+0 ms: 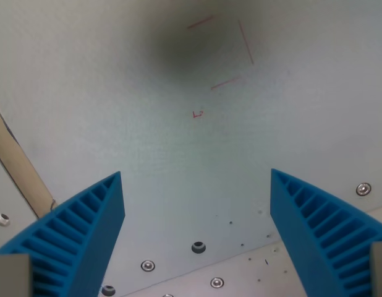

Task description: Rotate around base negative z

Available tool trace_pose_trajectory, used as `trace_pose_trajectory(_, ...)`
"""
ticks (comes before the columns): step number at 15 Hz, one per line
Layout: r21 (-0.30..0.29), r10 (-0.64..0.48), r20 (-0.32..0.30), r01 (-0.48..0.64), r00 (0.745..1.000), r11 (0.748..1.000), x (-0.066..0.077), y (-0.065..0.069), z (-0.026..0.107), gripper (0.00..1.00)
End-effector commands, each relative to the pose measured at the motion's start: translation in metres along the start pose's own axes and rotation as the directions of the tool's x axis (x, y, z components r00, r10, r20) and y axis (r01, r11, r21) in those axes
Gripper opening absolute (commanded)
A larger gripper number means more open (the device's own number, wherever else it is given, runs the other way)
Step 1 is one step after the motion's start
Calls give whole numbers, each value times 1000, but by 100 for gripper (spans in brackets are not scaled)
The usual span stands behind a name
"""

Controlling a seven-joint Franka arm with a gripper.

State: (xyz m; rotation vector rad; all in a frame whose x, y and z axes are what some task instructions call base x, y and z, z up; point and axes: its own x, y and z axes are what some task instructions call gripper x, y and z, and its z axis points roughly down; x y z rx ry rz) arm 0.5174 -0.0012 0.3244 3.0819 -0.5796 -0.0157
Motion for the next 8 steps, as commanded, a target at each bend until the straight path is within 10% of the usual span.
trace_pose_trajectory(1, 5, 167, 1, -167, 986, 986, 0, 0, -1, 100)
trace_pose_trajectory(8, 5, 258, 2, -258, 966, 966, 0, 0, -1, 100)
